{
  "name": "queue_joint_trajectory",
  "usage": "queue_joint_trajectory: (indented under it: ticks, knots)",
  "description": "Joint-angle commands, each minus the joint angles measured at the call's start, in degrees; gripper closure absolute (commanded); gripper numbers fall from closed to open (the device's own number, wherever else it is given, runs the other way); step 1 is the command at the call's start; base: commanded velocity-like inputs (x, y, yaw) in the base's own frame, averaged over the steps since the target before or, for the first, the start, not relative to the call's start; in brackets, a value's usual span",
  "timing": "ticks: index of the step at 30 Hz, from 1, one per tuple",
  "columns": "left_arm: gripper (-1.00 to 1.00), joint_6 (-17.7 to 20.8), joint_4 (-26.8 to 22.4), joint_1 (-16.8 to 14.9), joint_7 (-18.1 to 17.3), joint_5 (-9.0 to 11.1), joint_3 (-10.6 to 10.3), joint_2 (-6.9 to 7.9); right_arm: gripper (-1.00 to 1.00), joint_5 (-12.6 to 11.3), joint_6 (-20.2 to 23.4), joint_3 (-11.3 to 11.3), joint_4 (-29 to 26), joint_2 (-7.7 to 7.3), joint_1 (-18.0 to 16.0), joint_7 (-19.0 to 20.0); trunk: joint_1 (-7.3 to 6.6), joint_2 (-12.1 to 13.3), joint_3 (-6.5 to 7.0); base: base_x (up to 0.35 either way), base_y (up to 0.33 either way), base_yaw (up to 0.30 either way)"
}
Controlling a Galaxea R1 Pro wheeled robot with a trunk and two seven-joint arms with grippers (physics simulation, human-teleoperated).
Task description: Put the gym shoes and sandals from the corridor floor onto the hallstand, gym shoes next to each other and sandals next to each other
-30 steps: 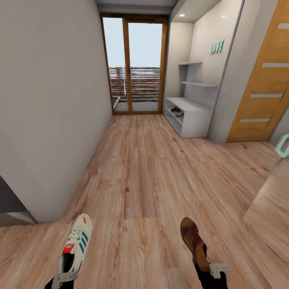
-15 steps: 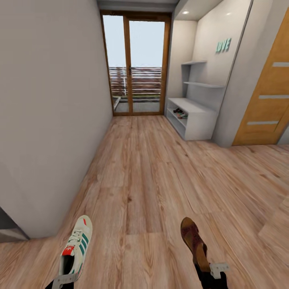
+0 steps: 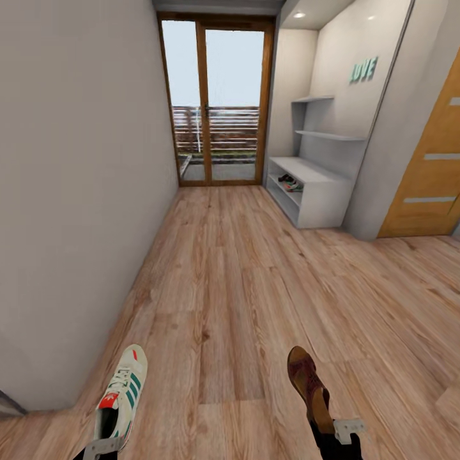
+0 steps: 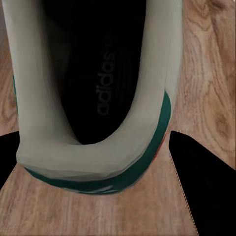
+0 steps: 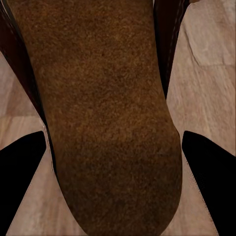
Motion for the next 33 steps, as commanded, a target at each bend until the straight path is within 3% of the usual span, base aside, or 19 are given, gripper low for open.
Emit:
queue_joint_trajectory:
  ticks: [1, 28, 33]
  knots:
    - [1.0, -0.2, 0.0, -0.1, -0.3, -0.5, 0.5, -0.04, 1.0, 0.3, -0.2, -0.6, 0.1, 0.0, 0.0, 0.4, 0.02, 0.0, -0.05, 0.337, 0.0, 0.0]
    - [1.0, -0.2, 0.0, -0.1, -0.3, -0.5, 0.5, -0.01, 1.0, 0.2, -0.2, -0.7, 0.0, -0.18, 0.0, 0.4, 0.02, 0.0, -0.05, 0.337, 0.0, 0.0]
    - [1.0, -0.2, 0.0, -0.1, -0.3, -0.5, 0.5, -0.01, 1.0, 0.2, -0.2, -0.7, 0.0, -0.1, 0.0, 0.4, 0.02, 0.0, -0.05, 0.337, 0.0, 0.163]
